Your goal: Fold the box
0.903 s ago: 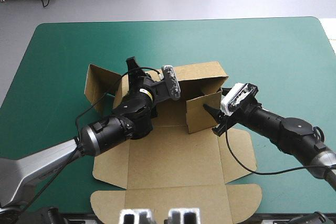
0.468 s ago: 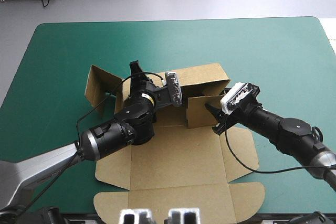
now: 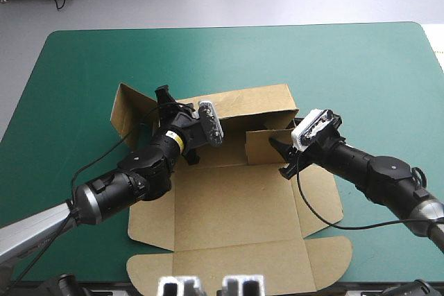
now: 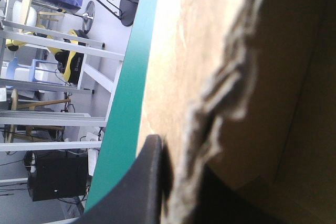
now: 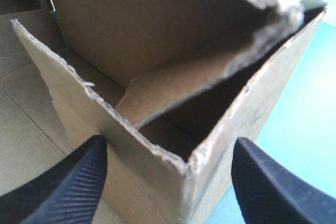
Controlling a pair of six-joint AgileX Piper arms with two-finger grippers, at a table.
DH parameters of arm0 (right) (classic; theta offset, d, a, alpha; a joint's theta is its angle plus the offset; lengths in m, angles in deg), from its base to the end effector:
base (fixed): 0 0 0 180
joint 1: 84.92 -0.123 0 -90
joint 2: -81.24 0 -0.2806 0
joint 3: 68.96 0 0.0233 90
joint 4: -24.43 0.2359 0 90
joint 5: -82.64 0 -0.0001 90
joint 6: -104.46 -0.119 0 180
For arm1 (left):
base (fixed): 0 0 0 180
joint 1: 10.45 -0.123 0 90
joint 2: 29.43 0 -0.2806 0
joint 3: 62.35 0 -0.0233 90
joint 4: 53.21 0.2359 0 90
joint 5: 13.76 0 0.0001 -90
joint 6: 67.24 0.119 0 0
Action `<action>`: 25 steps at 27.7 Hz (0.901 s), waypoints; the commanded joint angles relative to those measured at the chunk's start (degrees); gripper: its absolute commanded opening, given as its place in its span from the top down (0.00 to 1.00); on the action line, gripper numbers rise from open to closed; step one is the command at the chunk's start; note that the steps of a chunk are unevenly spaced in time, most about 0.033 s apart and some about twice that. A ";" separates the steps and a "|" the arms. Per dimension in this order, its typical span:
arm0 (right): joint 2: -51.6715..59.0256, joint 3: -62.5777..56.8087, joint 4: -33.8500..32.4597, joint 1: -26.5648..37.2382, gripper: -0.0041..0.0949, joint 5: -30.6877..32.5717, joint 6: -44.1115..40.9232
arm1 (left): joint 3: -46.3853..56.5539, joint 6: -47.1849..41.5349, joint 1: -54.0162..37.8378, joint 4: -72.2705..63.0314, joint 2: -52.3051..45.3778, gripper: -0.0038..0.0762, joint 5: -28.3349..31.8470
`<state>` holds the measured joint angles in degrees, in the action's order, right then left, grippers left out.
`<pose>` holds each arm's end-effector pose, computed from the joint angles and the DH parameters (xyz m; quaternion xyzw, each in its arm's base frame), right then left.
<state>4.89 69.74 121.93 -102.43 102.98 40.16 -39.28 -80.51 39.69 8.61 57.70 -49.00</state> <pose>0.2307 0.1159 0.2599 -0.3408 0.7624 0.1466 0.5301 0.2358 -0.1879 0.2797 0.5556 0.6784 0.2129 0.4311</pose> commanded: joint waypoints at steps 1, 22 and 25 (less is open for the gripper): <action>1.36 1.80 7.10 0.01 0.37 -0.44 -0.73 | 2.48 -3.02 0.06 -12.53 1.00 0.95 -1.43; 1.24 1.80 6.88 0.01 0.98 3.96 -2.33 | 2.48 6.57 0.06 -13.47 0.12 0.93 -2.39; 1.24 1.80 6.88 0.01 0.98 3.42 -3.94 | 1.19 7.95 0.43 -13.64 -2.58 0.77 -0.44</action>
<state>4.94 69.74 123.22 -102.23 100.28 36.88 -38.65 -72.78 39.69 6.51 56.28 -48.88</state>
